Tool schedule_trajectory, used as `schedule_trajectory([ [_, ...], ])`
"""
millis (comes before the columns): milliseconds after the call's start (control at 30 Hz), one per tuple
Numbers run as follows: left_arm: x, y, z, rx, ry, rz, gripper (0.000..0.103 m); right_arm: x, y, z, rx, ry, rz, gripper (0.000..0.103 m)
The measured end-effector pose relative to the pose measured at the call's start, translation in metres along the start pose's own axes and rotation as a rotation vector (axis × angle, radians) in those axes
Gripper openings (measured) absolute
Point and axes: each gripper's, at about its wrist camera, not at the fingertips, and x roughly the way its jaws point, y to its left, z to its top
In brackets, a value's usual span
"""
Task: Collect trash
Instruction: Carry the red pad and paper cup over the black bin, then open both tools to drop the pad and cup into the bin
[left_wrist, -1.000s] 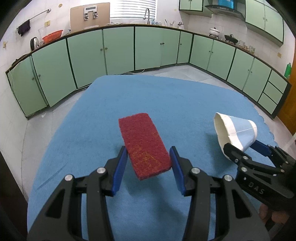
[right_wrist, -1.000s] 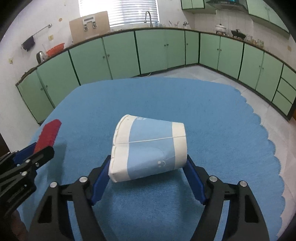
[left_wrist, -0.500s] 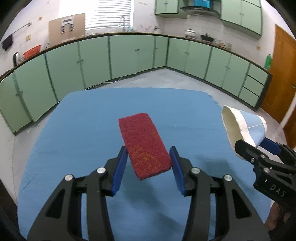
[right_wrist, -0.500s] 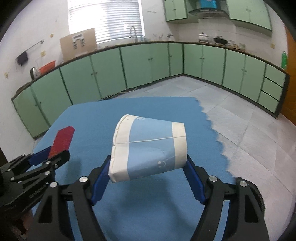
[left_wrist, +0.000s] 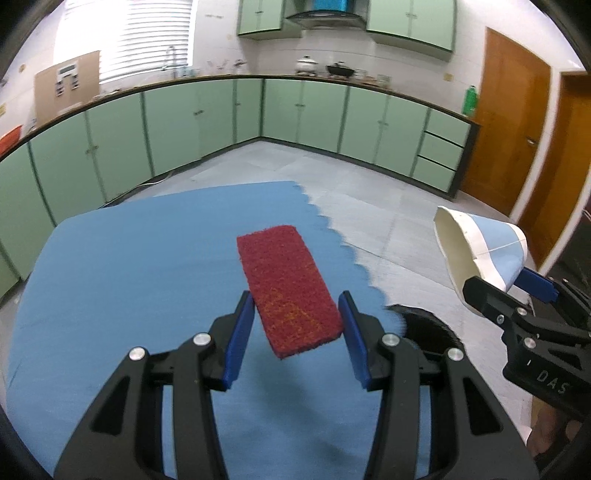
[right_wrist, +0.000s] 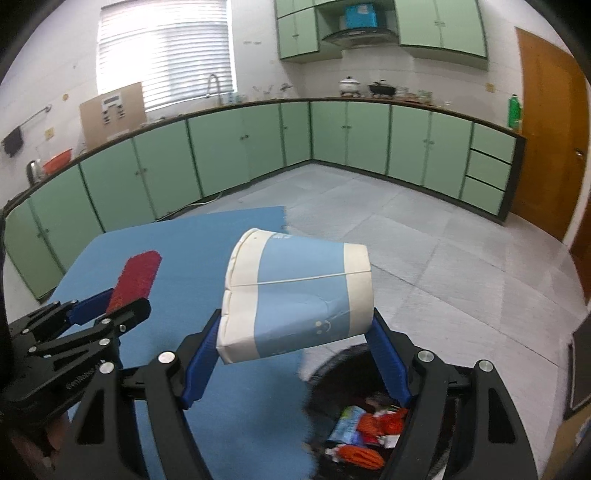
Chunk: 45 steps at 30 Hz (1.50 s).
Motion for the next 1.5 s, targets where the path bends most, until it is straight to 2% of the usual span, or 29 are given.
schedule_trajectory([
  [500, 0.010, -0.110, -0.010, 0.107, -0.006, -0.152, 0.045, -0.039, -0.095, -0.023, 0.080, -0.013, -0.155, 0.074],
  [800, 0.042, -0.153, -0.016, 0.149, 0.051, -0.230, 0.045, -0.024, -0.138, -0.043, 0.117, 0.041, -0.213, 0.074],
  [933, 0.055, -0.159, -0.015, 0.158, 0.068, -0.245, 0.047, -0.009, -0.152, -0.053, 0.132, 0.072, -0.224, 0.075],
  [967, 0.059, -0.161, -0.015, 0.160, 0.075, -0.256, 0.051, -0.004, -0.155, -0.056, 0.133, 0.083, -0.225, 0.075],
  [1000, 0.062, -0.163, -0.015, 0.163, 0.086, -0.270, 0.061, 0.002, -0.157, -0.058, 0.131, 0.093, -0.223, 0.076],
  [1033, 0.066, -0.162, -0.010, 0.161, 0.086, -0.274, 0.065, 0.007, -0.158, -0.061, 0.127, 0.106, -0.220, 0.077],
  [1167, 0.069, -0.160, 0.000, 0.153, 0.083, -0.284, 0.071, 0.021, -0.166, -0.071, 0.136, 0.139, -0.251, 0.089],
  [1300, 0.065, -0.147, 0.007, 0.134, 0.062, -0.268, 0.076, 0.017, -0.168, -0.072, 0.150, 0.129, -0.278, 0.097],
  [1500, 0.040, -0.124, 0.012, 0.141, -0.003, -0.209, 0.085, 0.005, -0.164, -0.063, 0.151, 0.121, -0.292, 0.097],
])
